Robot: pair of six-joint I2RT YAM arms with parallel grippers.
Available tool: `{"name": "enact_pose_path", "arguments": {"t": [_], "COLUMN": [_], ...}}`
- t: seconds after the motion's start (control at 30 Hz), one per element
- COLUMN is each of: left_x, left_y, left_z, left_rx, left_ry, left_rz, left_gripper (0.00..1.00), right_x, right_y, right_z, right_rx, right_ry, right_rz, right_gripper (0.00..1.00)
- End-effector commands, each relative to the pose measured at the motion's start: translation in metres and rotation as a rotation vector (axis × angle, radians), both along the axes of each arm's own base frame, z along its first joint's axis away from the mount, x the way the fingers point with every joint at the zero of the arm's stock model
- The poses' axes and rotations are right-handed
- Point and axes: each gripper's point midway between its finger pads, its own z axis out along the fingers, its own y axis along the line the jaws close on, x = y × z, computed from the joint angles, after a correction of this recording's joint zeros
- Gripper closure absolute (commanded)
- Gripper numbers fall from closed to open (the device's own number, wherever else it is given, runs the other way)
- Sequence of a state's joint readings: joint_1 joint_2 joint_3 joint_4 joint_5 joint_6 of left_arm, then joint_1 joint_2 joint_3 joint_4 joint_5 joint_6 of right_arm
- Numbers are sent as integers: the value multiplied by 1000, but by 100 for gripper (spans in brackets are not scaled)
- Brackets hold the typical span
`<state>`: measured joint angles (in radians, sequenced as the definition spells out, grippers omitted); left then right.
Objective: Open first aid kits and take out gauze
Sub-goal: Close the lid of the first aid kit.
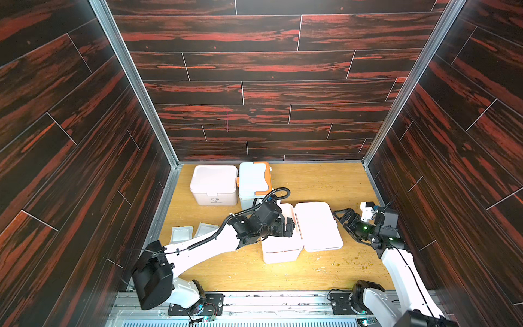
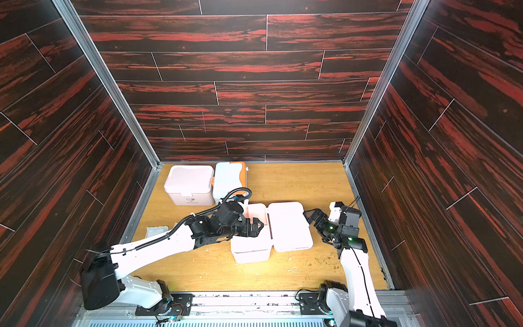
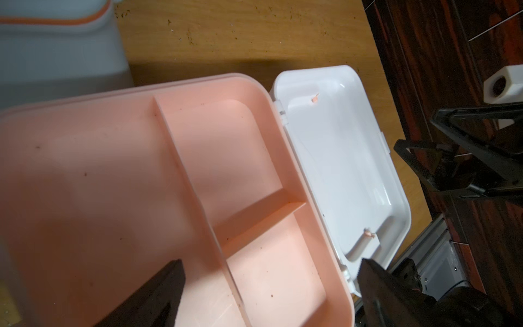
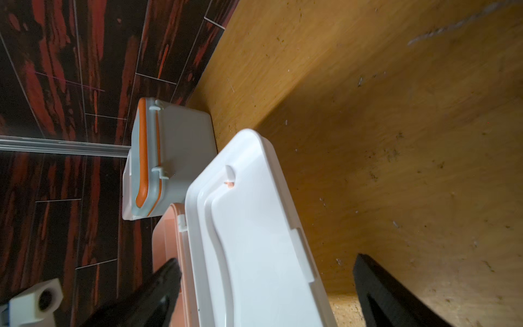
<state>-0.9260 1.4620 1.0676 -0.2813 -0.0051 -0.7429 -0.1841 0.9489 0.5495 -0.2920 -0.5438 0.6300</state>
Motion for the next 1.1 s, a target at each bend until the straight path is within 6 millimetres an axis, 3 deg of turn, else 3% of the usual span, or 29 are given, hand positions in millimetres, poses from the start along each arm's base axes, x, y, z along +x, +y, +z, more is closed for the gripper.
{"name": "enact_pose_path", "arguments": {"t": [0.0, 0.2, 0.73, 1.07], "left_x": [-1, -2, 1, 4], "left_y": [-7, -19, -42, -52], "left_z": [-2, -8, -4, 6], "left_rx": [-7, -55, -183, -266], "left_ry": [36, 65, 70, 43], "left_rz": [1, -14, -45, -47], "left_gripper": [0, 0, 0, 0], "right_x": [-1, -2, -15, -35], "right_y": [22, 36, 47, 98], "right_z": [4, 20, 110, 147], "right_rx": [147, 261, 294, 211], "right_ry": [-34, -76, -260, -335], "right_rz": [119, 186, 241, 414], "right_gripper": [2, 3, 3, 1]}}
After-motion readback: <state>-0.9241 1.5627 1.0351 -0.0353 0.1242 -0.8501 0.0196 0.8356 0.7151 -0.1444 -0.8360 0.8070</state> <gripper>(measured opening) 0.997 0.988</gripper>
